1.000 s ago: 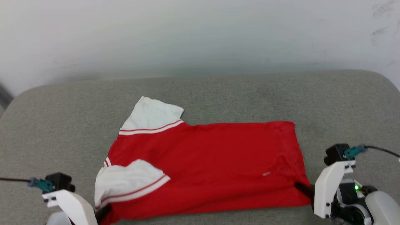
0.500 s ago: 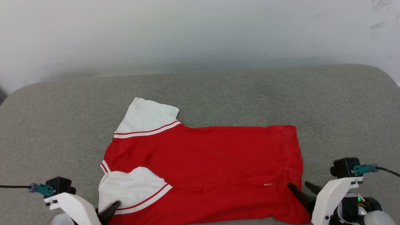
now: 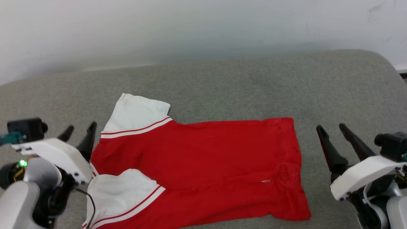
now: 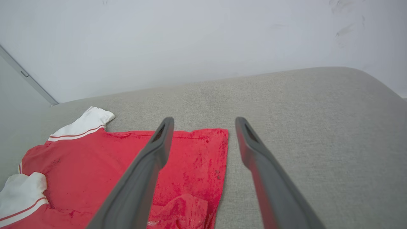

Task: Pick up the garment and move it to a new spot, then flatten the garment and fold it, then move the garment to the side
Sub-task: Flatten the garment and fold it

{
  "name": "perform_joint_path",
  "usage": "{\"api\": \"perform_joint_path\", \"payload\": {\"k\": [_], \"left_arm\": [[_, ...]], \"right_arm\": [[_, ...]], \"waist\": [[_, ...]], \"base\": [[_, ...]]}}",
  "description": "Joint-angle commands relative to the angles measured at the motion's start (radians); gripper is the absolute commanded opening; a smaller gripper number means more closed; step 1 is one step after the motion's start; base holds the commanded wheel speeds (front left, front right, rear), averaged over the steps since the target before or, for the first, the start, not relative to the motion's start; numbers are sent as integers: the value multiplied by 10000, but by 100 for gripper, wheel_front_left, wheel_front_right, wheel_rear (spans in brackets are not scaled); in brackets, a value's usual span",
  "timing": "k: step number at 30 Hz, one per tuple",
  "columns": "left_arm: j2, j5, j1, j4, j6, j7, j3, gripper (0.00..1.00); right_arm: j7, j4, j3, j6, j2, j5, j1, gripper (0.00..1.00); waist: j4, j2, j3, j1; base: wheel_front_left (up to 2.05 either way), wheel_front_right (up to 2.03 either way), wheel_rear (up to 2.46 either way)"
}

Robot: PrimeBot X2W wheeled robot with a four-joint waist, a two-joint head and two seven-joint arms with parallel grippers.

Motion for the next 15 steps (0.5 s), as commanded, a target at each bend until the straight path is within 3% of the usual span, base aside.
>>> {"api": "perform_joint_path", "payload": {"k": [1,8,15], "left_arm": [[108,225,-526,53,106,-128,42,100],[559,403,-2532,866,5,451,145,100],[1542,50,-4275,2164,-543,2796,-185,100]], "right_arm": [[-69,-240,-32,-3,96,-71,-354,100],[-282,-855,164,-3,342,20,-1233,100],[-557,-642,350,-3,486,147,-1604,100]], "waist": [[-420,0,735,0],[-1232,0,2260,0],[-1761,0,2947,0]], "base": [[0,0,0],[0,0,0],[0,0,0]]}}
